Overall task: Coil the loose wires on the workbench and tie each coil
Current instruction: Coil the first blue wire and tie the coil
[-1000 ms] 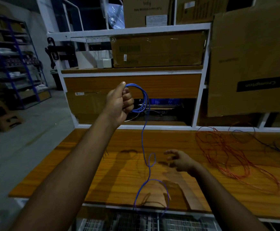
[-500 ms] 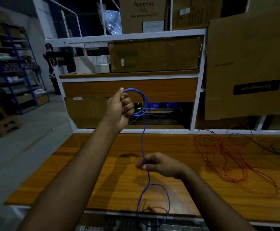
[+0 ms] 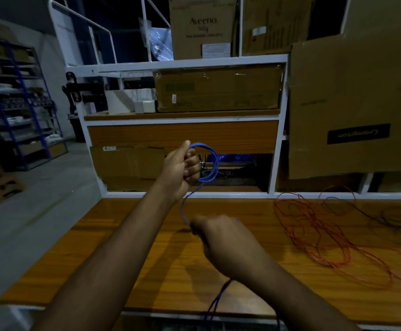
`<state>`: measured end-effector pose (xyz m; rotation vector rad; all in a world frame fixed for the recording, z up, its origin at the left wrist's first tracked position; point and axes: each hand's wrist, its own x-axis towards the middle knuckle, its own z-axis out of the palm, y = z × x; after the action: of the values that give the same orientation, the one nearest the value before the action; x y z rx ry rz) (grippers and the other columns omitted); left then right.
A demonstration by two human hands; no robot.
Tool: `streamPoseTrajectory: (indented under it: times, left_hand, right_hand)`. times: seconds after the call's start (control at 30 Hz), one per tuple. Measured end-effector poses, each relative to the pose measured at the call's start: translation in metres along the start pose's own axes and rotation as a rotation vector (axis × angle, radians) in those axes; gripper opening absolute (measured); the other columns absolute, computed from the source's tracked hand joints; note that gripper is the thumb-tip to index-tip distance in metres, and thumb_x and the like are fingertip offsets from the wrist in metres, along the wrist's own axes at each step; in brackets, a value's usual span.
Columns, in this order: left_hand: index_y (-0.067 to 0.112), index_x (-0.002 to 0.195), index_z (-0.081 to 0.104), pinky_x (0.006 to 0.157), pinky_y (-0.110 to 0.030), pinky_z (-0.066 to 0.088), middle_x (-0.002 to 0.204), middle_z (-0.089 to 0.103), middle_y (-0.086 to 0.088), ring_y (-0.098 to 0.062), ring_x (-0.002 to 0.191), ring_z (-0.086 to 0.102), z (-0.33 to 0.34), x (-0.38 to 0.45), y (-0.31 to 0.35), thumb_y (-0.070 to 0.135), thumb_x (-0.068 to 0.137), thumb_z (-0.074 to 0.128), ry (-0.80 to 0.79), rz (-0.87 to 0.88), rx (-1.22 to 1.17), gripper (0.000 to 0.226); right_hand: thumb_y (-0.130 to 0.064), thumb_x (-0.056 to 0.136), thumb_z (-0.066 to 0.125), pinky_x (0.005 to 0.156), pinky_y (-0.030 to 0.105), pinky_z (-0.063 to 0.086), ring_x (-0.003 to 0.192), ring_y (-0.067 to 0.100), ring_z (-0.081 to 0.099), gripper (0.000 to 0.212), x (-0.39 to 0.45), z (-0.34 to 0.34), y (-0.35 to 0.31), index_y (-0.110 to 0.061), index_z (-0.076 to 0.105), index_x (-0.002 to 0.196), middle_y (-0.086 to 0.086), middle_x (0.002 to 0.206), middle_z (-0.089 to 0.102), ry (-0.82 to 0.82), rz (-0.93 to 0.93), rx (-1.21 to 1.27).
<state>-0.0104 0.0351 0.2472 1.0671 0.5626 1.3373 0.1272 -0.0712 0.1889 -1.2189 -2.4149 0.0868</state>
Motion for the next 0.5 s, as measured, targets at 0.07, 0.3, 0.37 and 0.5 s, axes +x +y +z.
streamPoseTrajectory:
  times: [0.07,0.3,0.37,0.5]
  left_hand:
    - [0.018,0.069,0.035,0.04,-0.022,0.015,0.048,0.027,0.007,-0.006,0.036,0.023,0.002,-0.003,-0.004,0.033,0.108,0.031,-0.025,-0.021,0.012,0.042]
    - [0.014,0.075,0.039,0.038,-0.019,0.033,0.049,0.035,0.004,-0.008,0.038,0.037,0.014,-0.018,-0.008,0.035,0.107,0.032,-0.123,-0.027,0.104,0.039]
    - [0.016,0.074,0.039,0.038,-0.019,0.031,0.05,0.036,0.005,-0.008,0.038,0.036,0.02,-0.021,-0.008,0.036,0.106,0.032,-0.143,-0.057,0.092,0.039]
    - [0.015,0.073,0.041,0.037,-0.018,0.021,0.05,0.032,0.007,-0.005,0.036,0.026,0.026,-0.025,-0.008,0.038,0.105,0.032,-0.201,-0.157,0.019,0.041]
  right_hand:
    - [-0.013,0.098,0.05,0.083,0.028,0.048,0.101,0.016,0.057,0.029,0.0,-0.028,-0.008,-0.027,0.054,0.123,-0.003,0.112,0.057,0.141,-0.089,-0.083]
    - [-0.018,0.088,0.064,0.065,0.035,0.057,0.078,0.017,0.064,0.02,0.022,-0.085,0.028,-0.013,0.063,0.107,0.003,0.094,0.067,0.574,-0.099,-0.143]
    - [-0.023,0.091,0.058,0.064,0.038,0.057,0.075,0.017,0.064,0.016,0.029,-0.089,0.038,-0.012,0.063,0.102,0.002,0.088,0.067,0.61,-0.08,-0.142]
    - [-0.036,0.097,0.054,0.059,0.034,0.054,0.063,0.012,0.058,0.022,0.041,-0.094,0.057,-0.017,0.059,0.09,-0.005,0.071,0.057,0.681,0.009,-0.148]
